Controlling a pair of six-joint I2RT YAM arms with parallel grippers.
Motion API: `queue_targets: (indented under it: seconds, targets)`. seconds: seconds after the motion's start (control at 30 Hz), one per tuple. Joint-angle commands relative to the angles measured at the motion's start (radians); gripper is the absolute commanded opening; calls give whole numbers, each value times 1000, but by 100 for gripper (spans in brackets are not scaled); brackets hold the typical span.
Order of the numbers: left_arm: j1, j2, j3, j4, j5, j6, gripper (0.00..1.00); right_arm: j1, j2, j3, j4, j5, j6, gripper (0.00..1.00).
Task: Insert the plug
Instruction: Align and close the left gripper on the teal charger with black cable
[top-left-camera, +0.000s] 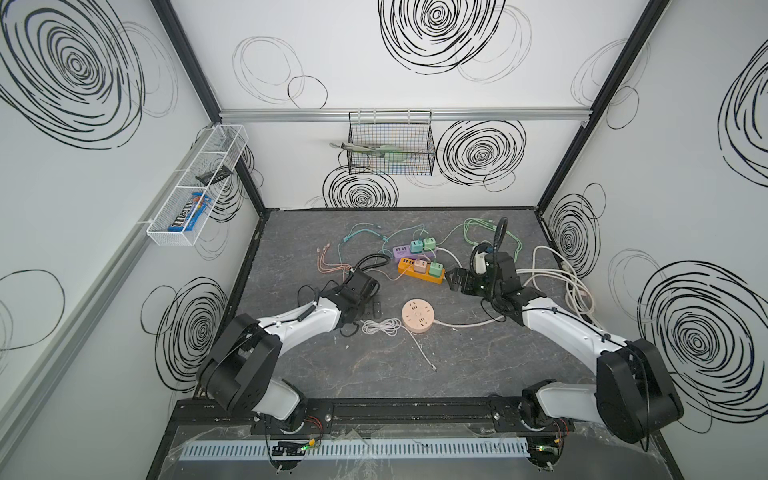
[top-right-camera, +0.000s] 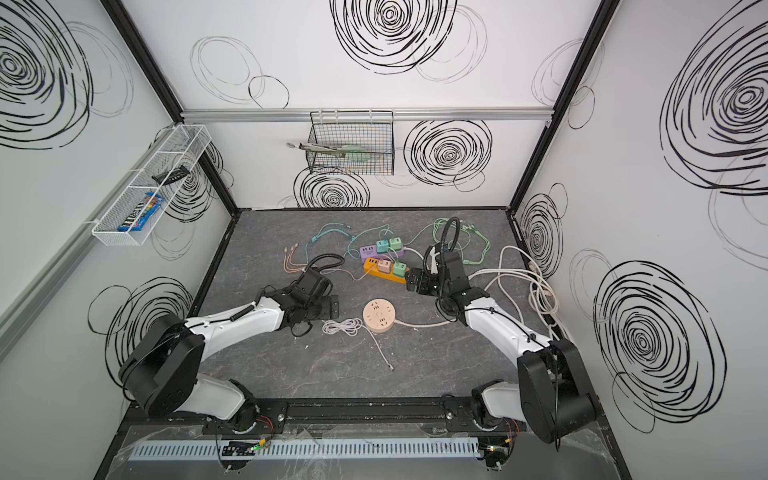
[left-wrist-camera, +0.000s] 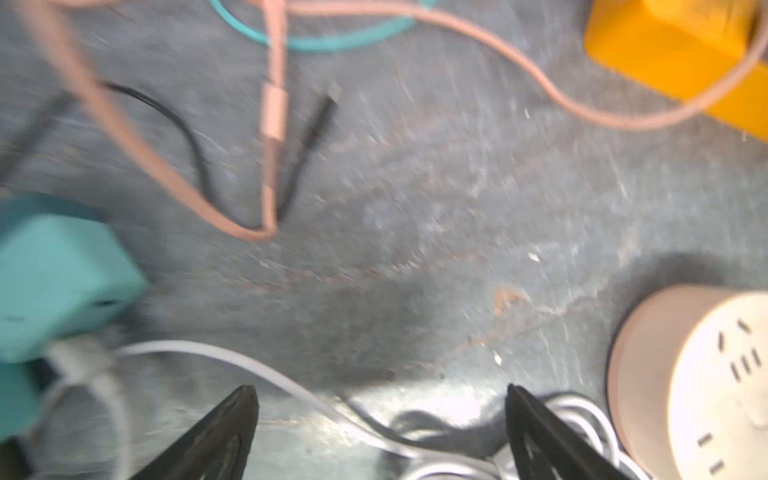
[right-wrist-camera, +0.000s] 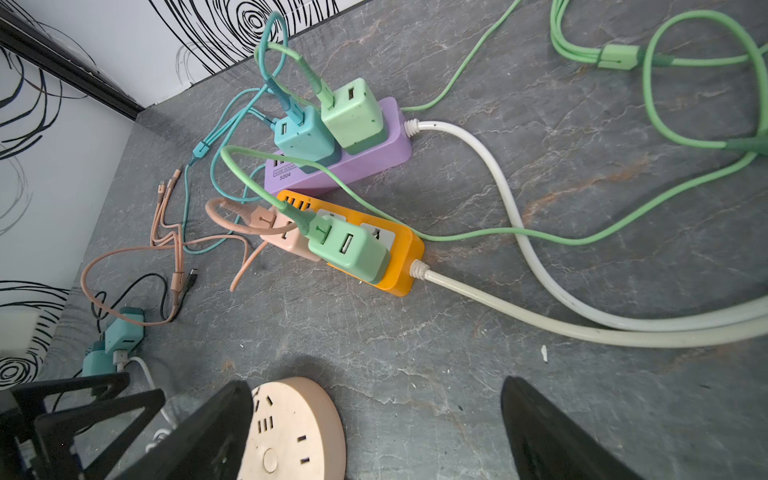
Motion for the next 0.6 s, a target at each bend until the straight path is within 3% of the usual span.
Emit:
queue_targets:
  seconds: [0.0,0.13,0.37,0.57]
  targets:
    - [65,-38,25,-67,-80,20,96,6,5,25,-8,4,0,97]
    - [170,-42,15,-19,-41,20,100,9,9,28,-7,0,3,97]
    - [295,21,24,82,14,-5,70,9,5,32,-15,7,-2,97]
    - [312,100,62,44,-67,-30,68,9,9,42,-19,9,-3,97]
